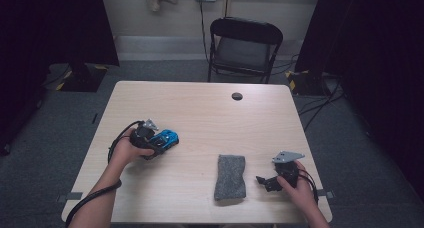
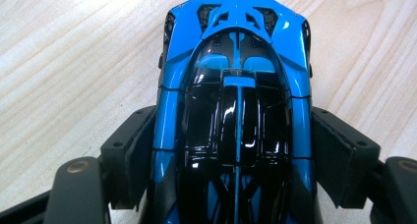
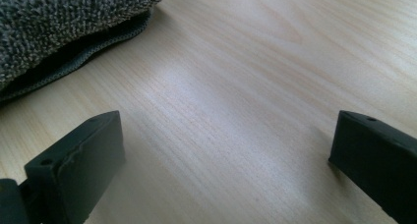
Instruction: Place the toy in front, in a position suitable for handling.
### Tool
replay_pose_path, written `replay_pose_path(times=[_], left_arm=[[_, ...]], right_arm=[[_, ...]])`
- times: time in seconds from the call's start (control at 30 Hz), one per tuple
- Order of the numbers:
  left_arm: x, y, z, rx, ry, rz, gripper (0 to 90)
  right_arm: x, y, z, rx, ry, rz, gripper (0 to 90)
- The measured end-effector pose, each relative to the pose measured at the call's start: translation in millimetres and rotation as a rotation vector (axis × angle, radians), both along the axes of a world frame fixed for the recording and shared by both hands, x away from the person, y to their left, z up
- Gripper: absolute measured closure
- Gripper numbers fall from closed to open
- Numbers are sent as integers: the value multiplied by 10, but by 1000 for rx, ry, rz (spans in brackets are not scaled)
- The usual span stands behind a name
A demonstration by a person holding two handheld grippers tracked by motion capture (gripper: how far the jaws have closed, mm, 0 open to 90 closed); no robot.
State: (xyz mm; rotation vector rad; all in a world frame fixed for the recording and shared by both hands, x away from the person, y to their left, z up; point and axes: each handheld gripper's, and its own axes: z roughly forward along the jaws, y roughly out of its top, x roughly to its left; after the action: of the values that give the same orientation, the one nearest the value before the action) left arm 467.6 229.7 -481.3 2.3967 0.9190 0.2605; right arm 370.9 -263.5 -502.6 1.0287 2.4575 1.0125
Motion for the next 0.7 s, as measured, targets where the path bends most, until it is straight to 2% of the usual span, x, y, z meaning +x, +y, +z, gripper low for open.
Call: replay_pose_path(times=[0.33, 0.5, 0.7], left_arm=[[-22, -13, -6, -5, -12, 32, 257], [-30, -54, 17, 24, -5, 57, 259], [-40, -92, 32, 34, -3, 73, 260]], right_arm=[[3, 0, 0, 0, 0, 2, 0], [4, 0, 0, 0, 0, 2, 0], [6, -1, 0, 0, -1, 3, 0]])
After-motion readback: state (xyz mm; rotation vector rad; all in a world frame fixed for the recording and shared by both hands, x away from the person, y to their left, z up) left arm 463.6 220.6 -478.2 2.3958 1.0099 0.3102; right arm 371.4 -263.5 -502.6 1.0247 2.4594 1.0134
